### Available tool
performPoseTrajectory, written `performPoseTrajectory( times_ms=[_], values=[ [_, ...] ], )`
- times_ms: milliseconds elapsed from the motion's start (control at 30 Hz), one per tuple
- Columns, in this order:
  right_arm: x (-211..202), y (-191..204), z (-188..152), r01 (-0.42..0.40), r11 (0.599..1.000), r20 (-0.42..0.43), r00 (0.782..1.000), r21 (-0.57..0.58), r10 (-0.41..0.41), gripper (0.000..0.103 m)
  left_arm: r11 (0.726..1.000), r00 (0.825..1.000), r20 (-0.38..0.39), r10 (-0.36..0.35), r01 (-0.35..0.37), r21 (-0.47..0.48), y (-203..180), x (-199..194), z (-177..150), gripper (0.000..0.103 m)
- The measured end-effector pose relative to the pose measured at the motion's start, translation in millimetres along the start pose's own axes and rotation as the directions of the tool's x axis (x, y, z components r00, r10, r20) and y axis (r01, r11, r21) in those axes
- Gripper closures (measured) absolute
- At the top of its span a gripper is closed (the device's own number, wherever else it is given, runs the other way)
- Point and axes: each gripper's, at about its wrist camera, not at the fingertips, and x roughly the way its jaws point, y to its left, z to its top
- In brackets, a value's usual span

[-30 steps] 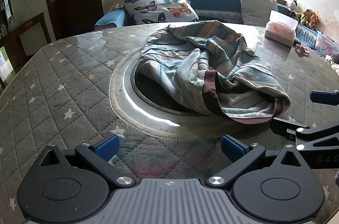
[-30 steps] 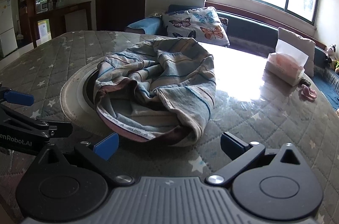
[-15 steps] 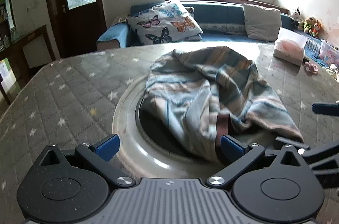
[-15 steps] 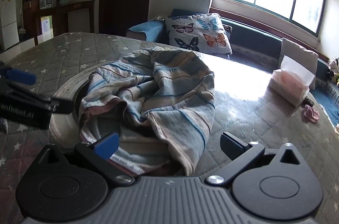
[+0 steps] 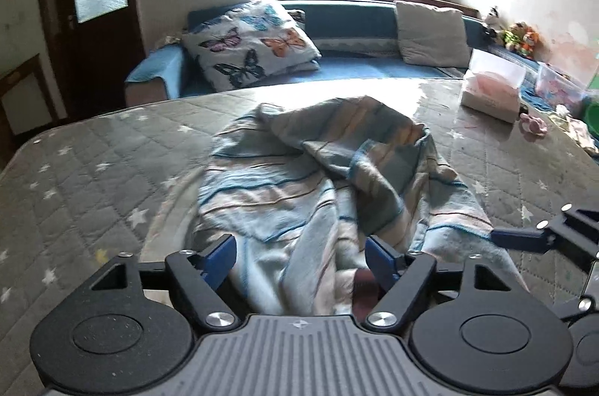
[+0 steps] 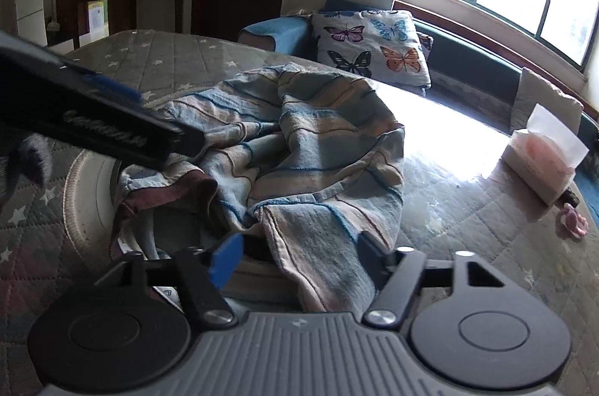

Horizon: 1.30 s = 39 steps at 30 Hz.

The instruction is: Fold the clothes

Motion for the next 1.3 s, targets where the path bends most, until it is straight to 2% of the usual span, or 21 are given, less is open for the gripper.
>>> performPoseTrajectory(
  times_ms=[67,100,167,233,300,367,467,700,833,1000,1133,1300],
  values=[
    [5,0,1,-0.012,1.000,-0.010,1.000,-0.002,0.012,0.047,1.000,1.000,-0.022,-0.002,0.002,0.014,-2,12,2,0.030],
    [8,-1,1,-0.018,1.000,-0.015,1.000,-0.003,0.018,0.049,1.000,0.999,-0.033,0.000,0.001,0.018,-2,16,2,0.035],
    [11,-1,1,-0.023,1.000,-0.018,1.000,-0.004,0.023,0.060,1.000,0.999,-0.055,0.002,-0.001,0.020,0,26,2,0.048],
    [13,-3,0,-0.026,1.000,-0.019,0.999,0.010,0.026,0.069,1.000,0.997,-0.076,-0.011,0.011,0.005,4,31,1,0.073],
    [13,-7,-1,-0.029,0.999,-0.015,0.999,0.034,0.029,0.080,1.000,0.997,-0.075,-0.022,0.021,-0.009,10,30,-2,0.088],
    [9,-12,-1,-0.033,0.998,-0.006,0.999,0.056,0.034,0.094,0.999,0.997,-0.068,-0.031,0.030,-0.023,15,26,-4,0.095],
    [1,-17,0,-0.036,0.995,0.014,0.999,0.089,0.035,0.099,0.999,0.999,-0.047,-0.018,0.016,-0.050,22,14,-8,0.098],
    [-33,-35,-4,-0.027,0.983,0.079,0.997,0.184,0.012,0.101,0.988,1.000,0.008,0.016,-0.015,-0.156,49,-34,-24,0.098],
    [-58,-44,-13,-0.026,0.975,0.098,0.995,0.222,0.004,0.101,0.985,0.999,0.023,0.028,-0.024,-0.172,57,-65,-44,0.099],
    [-85,-46,-34,-0.032,0.973,0.081,0.997,0.228,0.014,0.101,0.987,1.000,0.014,0.010,-0.008,-0.160,56,-102,-75,0.099],
    [-104,-43,-58,-0.023,0.977,0.031,0.999,0.213,0.016,0.101,0.988,1.000,-0.008,-0.012,0.011,-0.153,51,-122,-97,0.099],
    [-118,-35,-71,-0.003,0.989,-0.023,1.000,0.146,0.006,0.092,0.997,1.000,-0.013,-0.003,0.001,-0.082,41,-133,-108,0.095]
  ],
)
